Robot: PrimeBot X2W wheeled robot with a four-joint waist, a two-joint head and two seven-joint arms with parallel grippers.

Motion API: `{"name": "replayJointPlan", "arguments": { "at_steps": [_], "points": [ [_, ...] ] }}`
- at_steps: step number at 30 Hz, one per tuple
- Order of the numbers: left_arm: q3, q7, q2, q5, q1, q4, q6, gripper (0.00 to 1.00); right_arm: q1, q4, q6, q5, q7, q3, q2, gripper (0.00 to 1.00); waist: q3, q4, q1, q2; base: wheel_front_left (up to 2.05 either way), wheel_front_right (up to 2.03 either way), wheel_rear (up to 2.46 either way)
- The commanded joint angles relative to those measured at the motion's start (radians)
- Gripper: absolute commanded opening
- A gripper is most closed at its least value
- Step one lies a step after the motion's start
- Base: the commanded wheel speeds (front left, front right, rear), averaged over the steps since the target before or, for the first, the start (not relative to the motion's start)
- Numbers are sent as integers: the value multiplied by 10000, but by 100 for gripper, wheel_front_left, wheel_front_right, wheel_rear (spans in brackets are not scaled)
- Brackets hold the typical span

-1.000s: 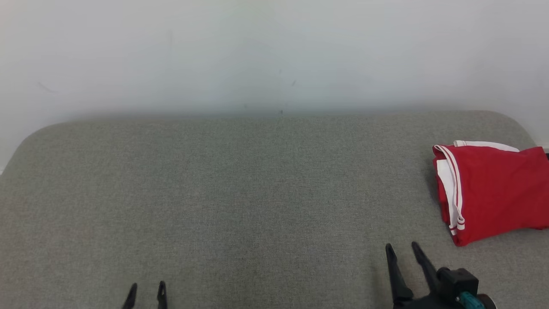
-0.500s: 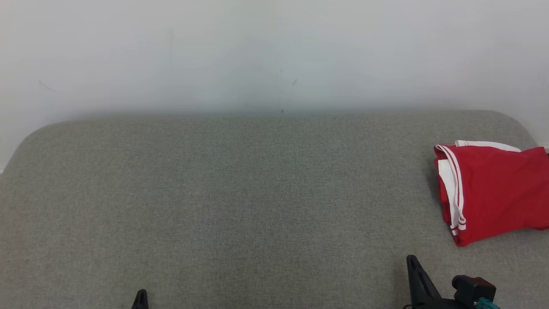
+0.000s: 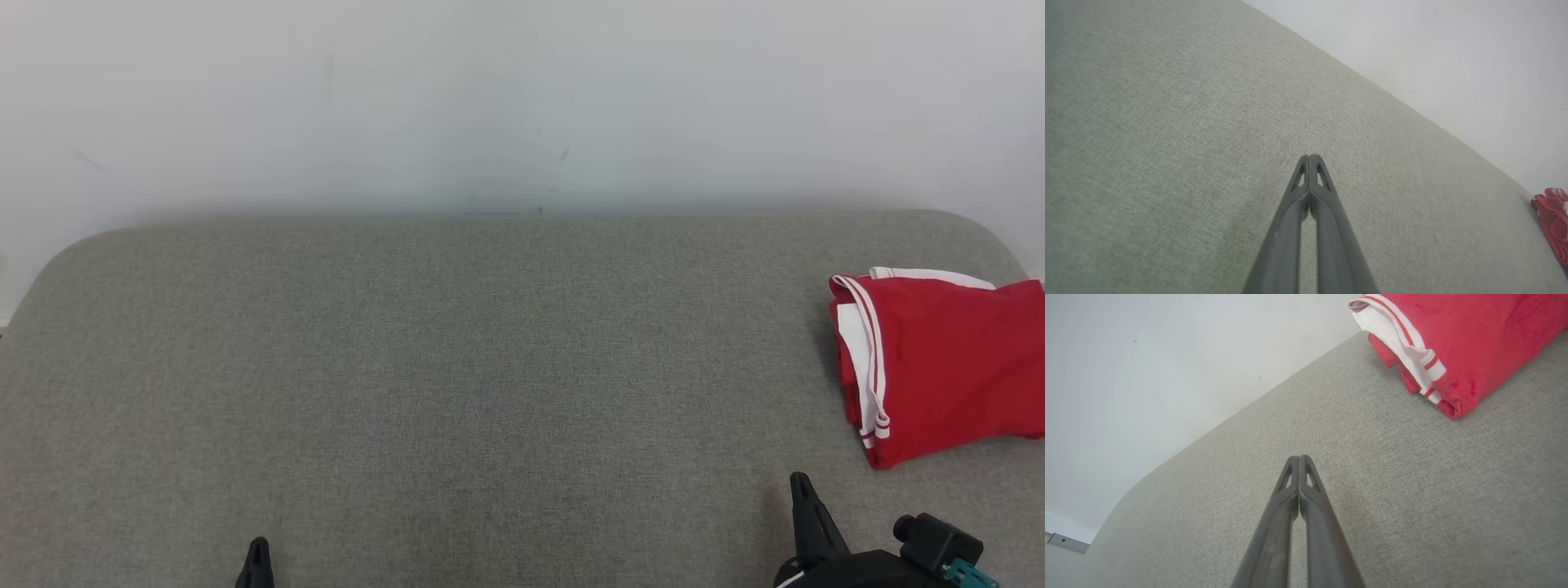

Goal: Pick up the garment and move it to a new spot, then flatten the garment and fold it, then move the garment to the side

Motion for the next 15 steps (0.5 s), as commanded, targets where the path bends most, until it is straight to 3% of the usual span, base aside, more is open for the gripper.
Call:
{"name": "replayJointPlan", "arguments": {
  "at_steps": [1,15],
  "points": [
    [66,90,51,-470,-292,-214,-35,0,-229,-215,-4,464,92,-58,-4,0,3,5,0,-1,0,0,0],
    [194,564,63,-2389,-475,-424,-111,0,-304,-507,-7,2371,574,-223,-4,0,27,43,0,-1,0,0,0]
  ]
}}
